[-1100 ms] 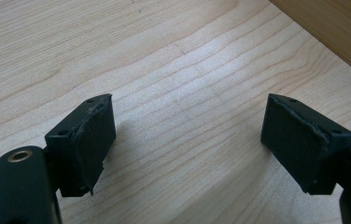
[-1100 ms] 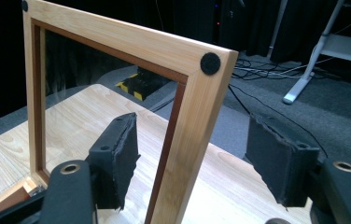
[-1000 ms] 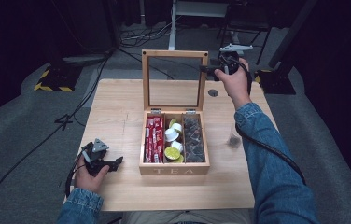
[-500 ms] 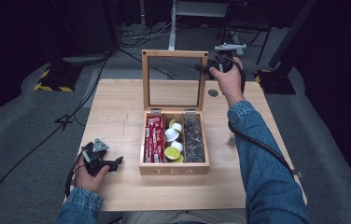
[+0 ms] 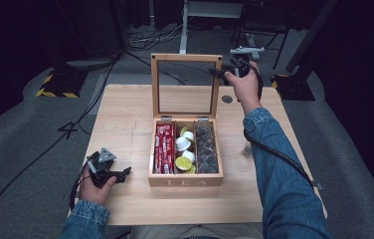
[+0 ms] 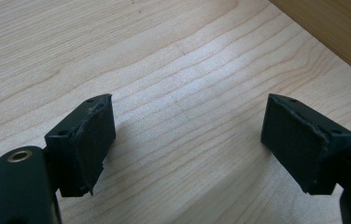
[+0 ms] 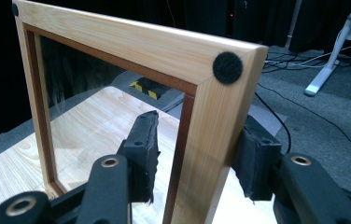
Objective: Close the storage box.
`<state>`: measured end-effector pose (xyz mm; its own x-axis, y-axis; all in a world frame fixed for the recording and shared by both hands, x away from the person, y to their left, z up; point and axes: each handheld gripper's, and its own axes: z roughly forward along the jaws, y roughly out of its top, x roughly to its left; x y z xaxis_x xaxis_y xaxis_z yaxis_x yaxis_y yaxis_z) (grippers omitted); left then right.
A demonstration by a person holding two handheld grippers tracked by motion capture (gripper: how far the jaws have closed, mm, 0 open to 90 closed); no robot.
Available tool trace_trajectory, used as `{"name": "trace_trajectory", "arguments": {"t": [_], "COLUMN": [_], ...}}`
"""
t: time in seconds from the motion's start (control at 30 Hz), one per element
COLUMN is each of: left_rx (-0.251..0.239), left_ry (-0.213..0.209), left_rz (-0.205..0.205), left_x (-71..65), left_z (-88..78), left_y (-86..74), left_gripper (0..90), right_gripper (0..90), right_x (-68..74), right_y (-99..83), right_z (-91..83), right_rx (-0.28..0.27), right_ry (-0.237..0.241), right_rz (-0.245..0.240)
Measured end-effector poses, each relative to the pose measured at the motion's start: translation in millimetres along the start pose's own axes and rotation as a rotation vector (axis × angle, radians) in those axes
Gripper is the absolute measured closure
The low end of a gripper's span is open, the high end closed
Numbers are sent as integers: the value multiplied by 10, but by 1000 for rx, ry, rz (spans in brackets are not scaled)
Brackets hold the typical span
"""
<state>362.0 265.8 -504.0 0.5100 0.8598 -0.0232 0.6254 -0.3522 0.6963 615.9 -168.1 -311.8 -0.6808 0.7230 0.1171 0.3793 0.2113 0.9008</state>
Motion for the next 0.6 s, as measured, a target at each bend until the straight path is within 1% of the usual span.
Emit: {"name": "trace_trajectory", "arguments": {"t": [0.13,0.27,0.43,0.6], "left_rx": [1,1,0,2], "left_ry": [0,0,0,1], "left_rz": [3,3,1,3], "left_x": [2,2,0,2], "left_z": [0,-1,0,-1], "left_y": [0,0,0,0], "left_gripper": [180,180,180,180], "right_gripper": [550,556,537,534], "right_x": [36,76,159,243], "right_y": [11,18,18,-6], "right_z": [-62,-131,-272,-399], "right_rx": [-1,1,3,3], "right_ry": [-1,7,39,58], "right_rz": [-13,-27,-54,-81]}}
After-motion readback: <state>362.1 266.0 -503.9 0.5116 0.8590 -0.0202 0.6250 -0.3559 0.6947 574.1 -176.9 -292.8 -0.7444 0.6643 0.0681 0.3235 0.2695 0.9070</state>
